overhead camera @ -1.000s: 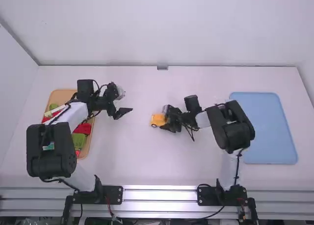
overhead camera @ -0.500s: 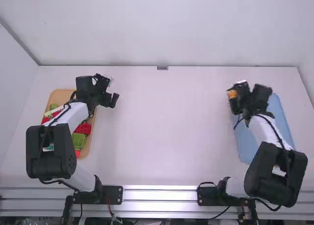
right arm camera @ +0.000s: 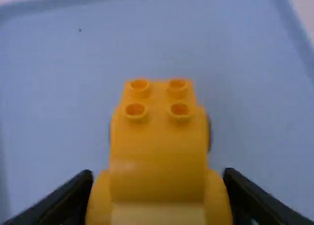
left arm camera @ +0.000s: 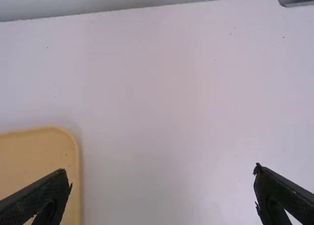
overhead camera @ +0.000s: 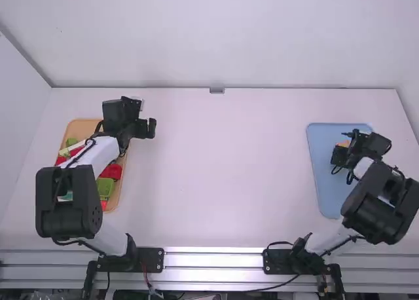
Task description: Assemble lego blocks to make yellow taxi
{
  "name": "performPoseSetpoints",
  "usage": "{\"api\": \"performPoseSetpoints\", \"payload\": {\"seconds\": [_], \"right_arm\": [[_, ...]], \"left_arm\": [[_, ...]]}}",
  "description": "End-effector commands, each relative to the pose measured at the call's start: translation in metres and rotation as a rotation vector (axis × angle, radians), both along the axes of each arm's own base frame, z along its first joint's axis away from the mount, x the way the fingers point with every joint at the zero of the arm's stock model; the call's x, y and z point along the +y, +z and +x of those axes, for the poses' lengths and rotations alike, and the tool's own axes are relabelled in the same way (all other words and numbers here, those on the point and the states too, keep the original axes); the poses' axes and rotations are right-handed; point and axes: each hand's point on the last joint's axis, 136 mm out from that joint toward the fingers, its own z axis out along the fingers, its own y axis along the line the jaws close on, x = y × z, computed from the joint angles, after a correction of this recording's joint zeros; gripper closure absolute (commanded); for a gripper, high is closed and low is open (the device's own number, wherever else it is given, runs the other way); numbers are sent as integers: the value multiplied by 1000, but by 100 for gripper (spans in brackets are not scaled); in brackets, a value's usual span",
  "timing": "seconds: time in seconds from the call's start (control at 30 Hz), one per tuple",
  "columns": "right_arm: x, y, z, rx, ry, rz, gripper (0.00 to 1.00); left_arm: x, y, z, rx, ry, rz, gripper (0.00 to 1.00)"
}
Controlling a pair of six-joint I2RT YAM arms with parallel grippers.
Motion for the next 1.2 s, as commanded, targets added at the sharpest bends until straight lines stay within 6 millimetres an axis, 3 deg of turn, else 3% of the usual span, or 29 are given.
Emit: {"api": "performPoseSetpoints", "payload": {"seconds": [0.0, 0.03, 0.13, 0.27, 0.4, 0.5, 0.73, 0.87, 1.17], "right_arm": [[2, 0, 3, 2, -19, -2, 17], [0, 5, 3, 5, -35, -24, 1], [-3, 20, -3, 22, -87, -73, 2], [16, 60, -11, 29, -66, -143, 1], [52, 107, -9, -42, 12, -179, 1], [93, 147, -16, -110, 103, -197, 1], [177, 208, -24, -292, 320, -222, 1], [205, 221, -31, -363, 386, -191, 4], [214, 227, -42, -500, 347, -91, 15]], "left_arm": [[-5, 7, 1, -10, 23, 35, 1], [-7, 9, 1, -10, 41, 56, 1], [-10, 16, -2, -14, 74, 73, 1], [-25, 37, -6, -22, 50, 74, 1], [-36, 70, -18, -12, 22, 75, 1], [-45, 96, -28, -18, -1, 72, 1], [-47, 154, -46, -116, -2, 67, 1], [-35, 169, -53, -168, 47, 54, 3], [-26, 181, -66, -271, 114, -12, 14]]}}
